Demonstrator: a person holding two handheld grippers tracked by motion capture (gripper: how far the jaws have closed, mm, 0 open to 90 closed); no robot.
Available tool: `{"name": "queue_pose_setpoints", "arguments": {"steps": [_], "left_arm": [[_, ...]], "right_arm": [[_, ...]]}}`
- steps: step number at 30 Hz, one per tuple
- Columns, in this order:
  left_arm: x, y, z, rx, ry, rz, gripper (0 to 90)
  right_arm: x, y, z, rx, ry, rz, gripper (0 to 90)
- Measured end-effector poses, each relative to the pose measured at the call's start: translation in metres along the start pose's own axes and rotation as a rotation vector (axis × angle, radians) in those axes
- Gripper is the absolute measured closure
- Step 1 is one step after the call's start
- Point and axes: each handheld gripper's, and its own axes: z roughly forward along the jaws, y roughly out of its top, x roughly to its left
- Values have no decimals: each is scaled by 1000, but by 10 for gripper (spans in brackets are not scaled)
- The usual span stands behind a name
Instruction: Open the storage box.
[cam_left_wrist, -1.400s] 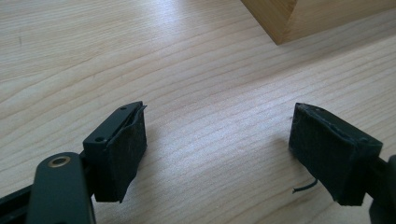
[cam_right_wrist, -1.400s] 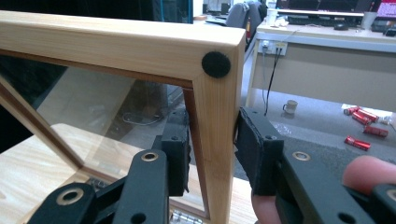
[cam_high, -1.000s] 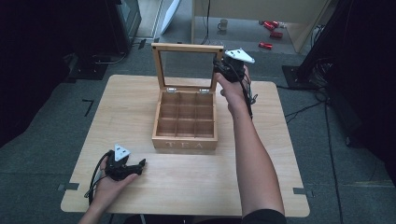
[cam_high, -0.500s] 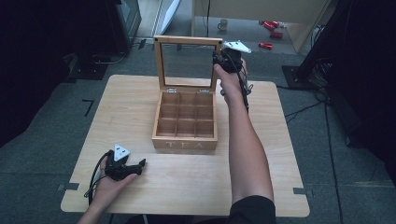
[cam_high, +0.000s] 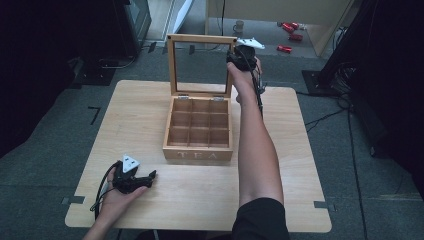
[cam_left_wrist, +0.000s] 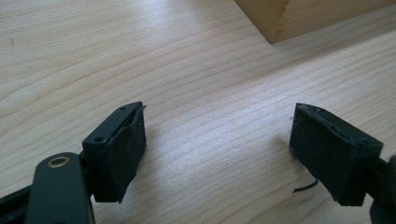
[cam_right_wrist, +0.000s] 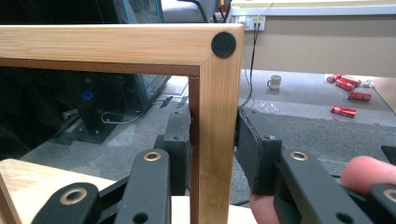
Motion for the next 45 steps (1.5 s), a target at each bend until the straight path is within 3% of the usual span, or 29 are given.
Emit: {"name": "queue_pose_setpoints", "arguments": {"steps": [12,18,19,21,24,28,29,30,31,35,45], "left_arm": [[0,0,0,2,0,3,194],[0,0,0,1,1,3,193],[0,0,0,1,0,2,193],[0,0,0,1,1,4,194],[0,0,0,2,1,2,193],[-1,0,0,3,1,1,193],[-1,0,0,5,0,3,193],[-1,0,0,5,0,3,193],[-1,0,0,5,2,4,193],[0,0,0,7,2,7,193],[-1,0,0,3,3,1,193]], "right_arm": [[-1,1,12,7,-15,7,674],[-4,-1,10,7,14,11,628],[-5,-3,7,13,37,-3,547],[-7,-5,3,13,61,5,503],[-12,-7,-7,30,51,2,421],[-16,-10,-17,49,93,-1,320],[-19,-15,-26,74,132,-17,212],[-19,-15,-26,74,132,-17,212],[-20,-21,-35,98,160,-32,128],[-22,-37,-51,131,185,-59,80],[-35,-76,-89,155,233,-48,41]]}}
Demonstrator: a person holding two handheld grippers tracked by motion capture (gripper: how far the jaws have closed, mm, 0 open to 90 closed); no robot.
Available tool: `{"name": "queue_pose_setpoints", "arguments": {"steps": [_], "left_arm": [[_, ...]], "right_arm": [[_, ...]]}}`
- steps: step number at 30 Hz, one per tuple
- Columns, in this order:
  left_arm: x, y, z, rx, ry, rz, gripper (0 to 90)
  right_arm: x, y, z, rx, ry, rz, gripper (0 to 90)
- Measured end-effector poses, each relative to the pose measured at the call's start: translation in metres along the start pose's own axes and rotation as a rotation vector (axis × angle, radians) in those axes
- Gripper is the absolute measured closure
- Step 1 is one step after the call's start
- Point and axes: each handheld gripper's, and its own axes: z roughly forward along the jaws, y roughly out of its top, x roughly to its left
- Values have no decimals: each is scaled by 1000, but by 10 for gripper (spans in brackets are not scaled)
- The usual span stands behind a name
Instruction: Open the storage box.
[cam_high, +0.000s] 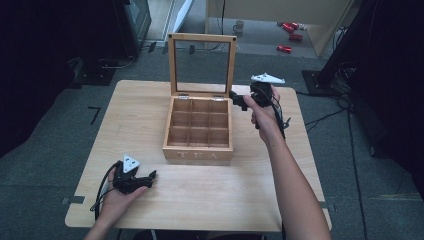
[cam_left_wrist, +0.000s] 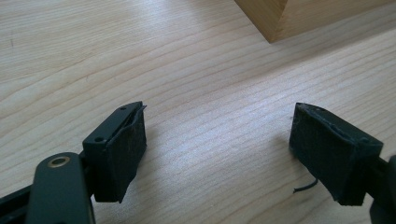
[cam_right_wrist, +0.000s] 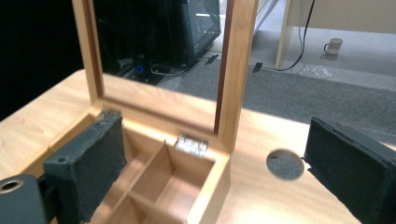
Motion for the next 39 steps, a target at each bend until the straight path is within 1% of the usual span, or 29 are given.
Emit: {"name": "queue_pose_setpoints", "arguments": {"steps": [2,5,9,11,12,13,16,18,21,22,23,24,25,26,30,34,37,39], "left_arm": [[0,0,0,0,0,0,193],[0,0,0,0,0,0,193],[0,0,0,0,0,0,193],[0,0,0,0,0,-1,193],[0,0,0,0,0,-1,193],[0,0,0,0,0,-3,193],[0,0,0,0,1,-3,193],[0,0,0,0,1,-3,193],[0,0,0,0,1,-4,193],[0,0,0,0,1,-4,193],[0,0,0,0,1,-3,193],[0,0,0,0,1,-3,193],[0,0,0,0,1,-3,193],[0,0,0,0,1,-4,193],[0,0,0,-1,1,-3,193],[0,0,0,-1,1,-3,193],[0,0,0,1,1,-1,193],[0,0,0,0,2,-3,193]], "right_arm": [[-1,-8,-5,6,-6,-12,41],[-4,-21,-15,14,-4,-6,41],[-6,-38,-27,14,-2,-14,41],[-7,-48,-34,15,7,9,41],[-7,-48,-34,15,7,9,41],[-7,-57,-41,16,9,8,41],[-7,-71,-52,22,15,6,41],[-8,-80,-58,30,11,2,41],[-10,-94,-68,45,3,15,41],[-10,-94,-68,45,3,15,41],[-11,-99,-71,51,-4,16,41],[-12,-109,-78,55,-11,21,41],[-12,-109,-78,55,-11,21,41],[-14,-118,-85,57,-17,30,41],[-16,-135,-100,61,-11,42,41],[-15,-153,-117,78,-30,26,41],[-18,-167,-127,100,-58,5,41],[-22,-176,-134,113,-69,13,41]]}}
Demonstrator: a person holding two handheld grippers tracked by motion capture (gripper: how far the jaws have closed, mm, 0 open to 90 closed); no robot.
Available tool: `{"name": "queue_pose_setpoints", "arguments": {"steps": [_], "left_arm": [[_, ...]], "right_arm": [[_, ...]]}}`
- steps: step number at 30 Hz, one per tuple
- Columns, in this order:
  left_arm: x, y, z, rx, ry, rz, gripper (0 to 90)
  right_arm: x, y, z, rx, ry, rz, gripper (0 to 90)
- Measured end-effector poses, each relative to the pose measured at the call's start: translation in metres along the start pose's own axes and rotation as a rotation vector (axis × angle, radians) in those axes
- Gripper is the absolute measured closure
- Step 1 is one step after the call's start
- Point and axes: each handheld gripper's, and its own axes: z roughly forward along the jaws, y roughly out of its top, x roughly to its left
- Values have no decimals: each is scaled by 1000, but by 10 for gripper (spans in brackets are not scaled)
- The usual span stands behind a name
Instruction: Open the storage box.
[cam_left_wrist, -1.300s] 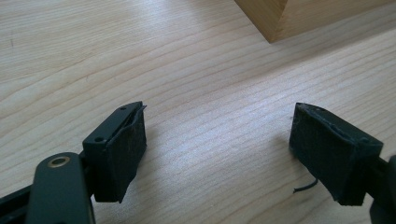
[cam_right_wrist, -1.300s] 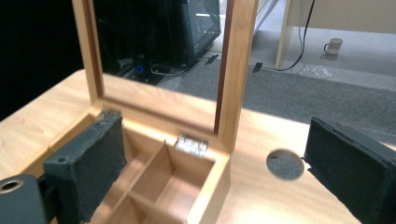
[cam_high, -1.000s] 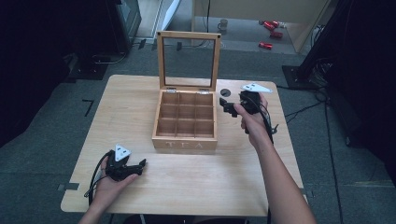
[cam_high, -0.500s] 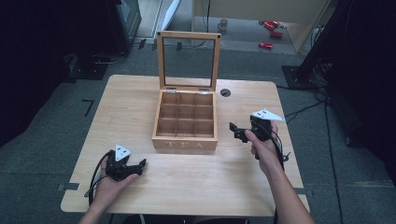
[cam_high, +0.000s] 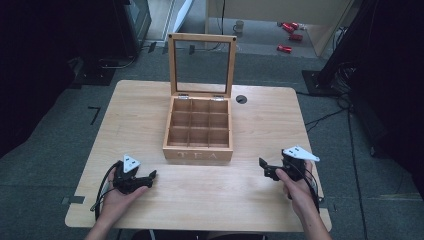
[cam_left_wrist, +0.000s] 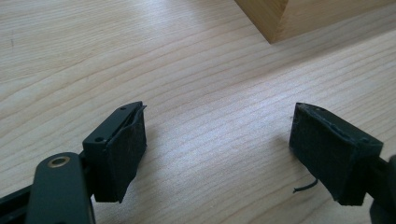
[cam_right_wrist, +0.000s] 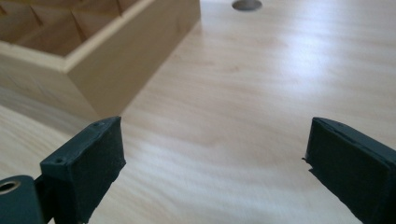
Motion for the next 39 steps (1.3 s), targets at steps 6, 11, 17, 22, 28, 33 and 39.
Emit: {"name": "queue_pose_setpoints", "arguments": {"steps": [6,11,17,22,28,33,39], "left_arm": [[0,0,0,1,3,0,193],[0,0,0,1,4,0,193],[0,0,0,1,4,0,193],[0,0,0,1,4,0,193],[0,0,0,1,3,-1,193],[0,0,0,1,4,0,193],[0,0,0,1,3,0,193]], "right_arm": [[-15,-26,-14,39,-48,37,46],[-22,-43,-25,67,-76,50,47],[-25,-63,-37,110,-114,34,49],[-27,-75,-40,142,-145,22,49],[-27,-80,-37,160,-174,1,70],[-26,-80,-37,163,-167,2,70],[-25,-81,-38,162,-163,1,70]]}}
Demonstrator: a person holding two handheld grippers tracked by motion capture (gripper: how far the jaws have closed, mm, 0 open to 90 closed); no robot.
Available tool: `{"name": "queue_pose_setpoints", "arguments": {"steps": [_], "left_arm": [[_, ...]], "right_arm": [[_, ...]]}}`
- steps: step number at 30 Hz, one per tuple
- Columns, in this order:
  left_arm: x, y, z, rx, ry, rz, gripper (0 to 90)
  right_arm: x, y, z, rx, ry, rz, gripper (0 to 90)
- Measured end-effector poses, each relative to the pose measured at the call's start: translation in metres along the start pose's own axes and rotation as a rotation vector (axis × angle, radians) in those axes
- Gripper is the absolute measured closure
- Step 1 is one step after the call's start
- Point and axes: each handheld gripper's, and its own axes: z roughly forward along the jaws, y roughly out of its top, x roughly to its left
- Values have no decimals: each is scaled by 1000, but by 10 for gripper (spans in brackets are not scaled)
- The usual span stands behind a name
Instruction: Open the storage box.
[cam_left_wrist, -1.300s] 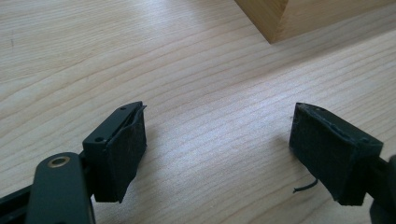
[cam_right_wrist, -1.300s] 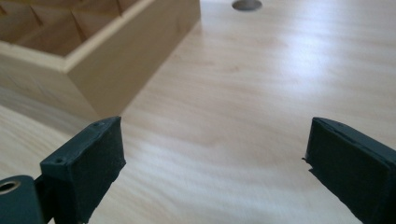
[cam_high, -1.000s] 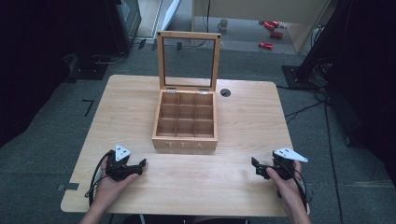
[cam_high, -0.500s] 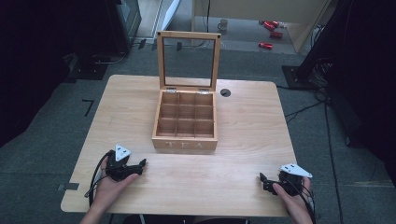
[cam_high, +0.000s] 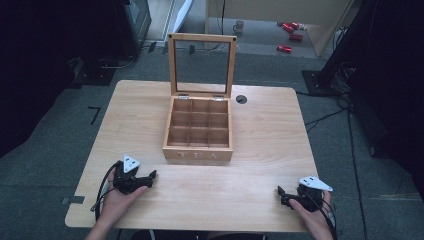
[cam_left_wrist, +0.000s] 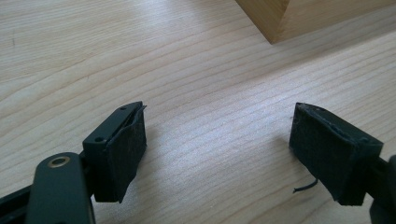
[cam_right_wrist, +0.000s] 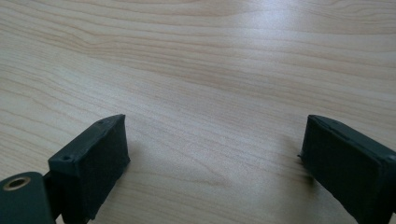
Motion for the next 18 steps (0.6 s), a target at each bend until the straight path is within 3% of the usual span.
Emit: {"name": "queue_pose_setpoints", "arguments": {"steps": [18], "left_arm": [[0,1,1,-1,-4,3,194]], "right_arm": [[0,0,0,1,2,0,68]]}}
